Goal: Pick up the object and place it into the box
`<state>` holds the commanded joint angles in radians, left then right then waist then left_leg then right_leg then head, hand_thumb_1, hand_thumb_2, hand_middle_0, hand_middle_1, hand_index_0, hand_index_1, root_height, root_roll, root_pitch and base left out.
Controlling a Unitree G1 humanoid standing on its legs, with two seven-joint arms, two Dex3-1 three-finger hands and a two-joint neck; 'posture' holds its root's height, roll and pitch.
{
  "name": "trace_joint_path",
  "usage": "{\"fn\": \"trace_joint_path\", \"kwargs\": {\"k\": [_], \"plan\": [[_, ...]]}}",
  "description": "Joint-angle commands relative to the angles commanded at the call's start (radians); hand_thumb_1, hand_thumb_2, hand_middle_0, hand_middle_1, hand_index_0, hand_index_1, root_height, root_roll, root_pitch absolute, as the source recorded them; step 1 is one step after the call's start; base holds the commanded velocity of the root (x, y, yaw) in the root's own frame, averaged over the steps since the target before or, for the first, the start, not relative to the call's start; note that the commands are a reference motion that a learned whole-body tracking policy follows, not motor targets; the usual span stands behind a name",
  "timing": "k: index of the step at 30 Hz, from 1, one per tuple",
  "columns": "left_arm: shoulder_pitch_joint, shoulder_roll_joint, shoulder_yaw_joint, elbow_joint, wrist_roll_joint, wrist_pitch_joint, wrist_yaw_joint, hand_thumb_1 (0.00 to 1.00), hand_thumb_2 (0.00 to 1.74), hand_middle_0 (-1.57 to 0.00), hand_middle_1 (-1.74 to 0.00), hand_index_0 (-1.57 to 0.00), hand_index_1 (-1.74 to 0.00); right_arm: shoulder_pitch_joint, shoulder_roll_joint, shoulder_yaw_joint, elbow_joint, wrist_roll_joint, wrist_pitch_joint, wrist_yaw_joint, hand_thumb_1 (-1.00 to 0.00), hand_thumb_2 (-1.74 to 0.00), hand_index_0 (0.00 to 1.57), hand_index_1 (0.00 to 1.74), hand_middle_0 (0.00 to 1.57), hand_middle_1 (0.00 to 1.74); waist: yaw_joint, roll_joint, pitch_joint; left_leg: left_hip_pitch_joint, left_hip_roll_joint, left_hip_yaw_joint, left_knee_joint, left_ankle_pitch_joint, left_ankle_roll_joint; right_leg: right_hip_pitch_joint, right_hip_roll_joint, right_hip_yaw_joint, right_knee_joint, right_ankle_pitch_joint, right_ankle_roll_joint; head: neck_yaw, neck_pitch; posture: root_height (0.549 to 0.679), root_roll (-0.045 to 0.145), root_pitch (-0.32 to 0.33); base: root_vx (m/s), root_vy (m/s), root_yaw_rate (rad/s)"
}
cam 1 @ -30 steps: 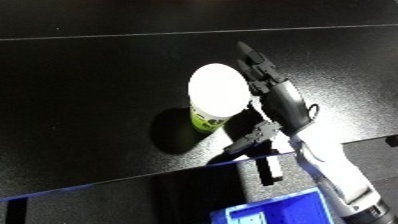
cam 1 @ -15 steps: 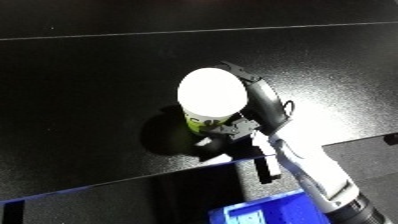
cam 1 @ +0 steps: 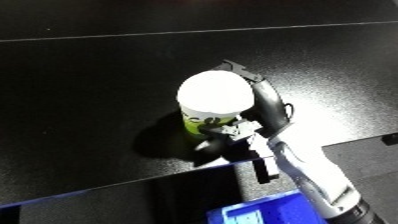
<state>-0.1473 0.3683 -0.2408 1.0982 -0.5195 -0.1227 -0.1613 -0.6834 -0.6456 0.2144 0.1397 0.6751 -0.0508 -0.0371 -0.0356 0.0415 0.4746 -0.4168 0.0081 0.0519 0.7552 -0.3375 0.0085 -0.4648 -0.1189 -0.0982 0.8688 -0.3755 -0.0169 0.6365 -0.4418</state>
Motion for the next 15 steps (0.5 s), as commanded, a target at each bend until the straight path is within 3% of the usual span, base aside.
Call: {"fn": "trace_joint_path", "kwargs": {"k": [4,9,15], "plan": [[0.013,-0.019,0.015,0.010,-0.017,-0.016,0.003,0.00,0.00,0.00,0.00,0.00,0.00,0.063,0.001,-0.052,-0.082,-0.026,-0.026,-0.006,-0.85,-1.48,1.33,1.48,1.33,1.48,-0.027,-0.002,0.002,0.000,0.009,0.013,0.001,-0.006,-0.0014,-0.006,0.0094,0.011,-0.003,0.002,0.0021,0.029,0.012,0.626,0.067,-0.005,-0.017,0.064,-0.168],[0.032,-0.038,0.034,0.001,-0.025,-0.043,0.004,0.00,0.00,0.00,0.00,0.00,0.00,0.165,-0.013,-0.125,-0.183,-0.038,-0.044,0.032,-0.85,-1.48,1.33,1.48,1.33,1.48,-0.064,-0.004,0.004,0.004,0.021,0.035,0.007,-0.016,-0.0038,-0.011,0.0198,0.028,-0.007,0.003,0.0044,0.059,0.024,0.627,0.069,-0.002,-0.008,0.063,-0.106],[0.042,-0.047,0.057,0.008,-0.043,-0.053,0.005,0.00,0.00,0.00,0.00,0.00,0.00,0.305,-0.026,-0.245,-0.245,-0.018,-0.138,0.002,-0.85,-1.48,1.33,1.48,1.33,1.48,-0.115,-0.009,0.005,0.012,0.032,0.061,0.011,-0.032,-0.0010,-0.017,0.0418,0.047,-0.005,-0.002,0.0033,0.078,0.027,0.626,0.068,0.006,-0.006,0.059,-0.134]]}}
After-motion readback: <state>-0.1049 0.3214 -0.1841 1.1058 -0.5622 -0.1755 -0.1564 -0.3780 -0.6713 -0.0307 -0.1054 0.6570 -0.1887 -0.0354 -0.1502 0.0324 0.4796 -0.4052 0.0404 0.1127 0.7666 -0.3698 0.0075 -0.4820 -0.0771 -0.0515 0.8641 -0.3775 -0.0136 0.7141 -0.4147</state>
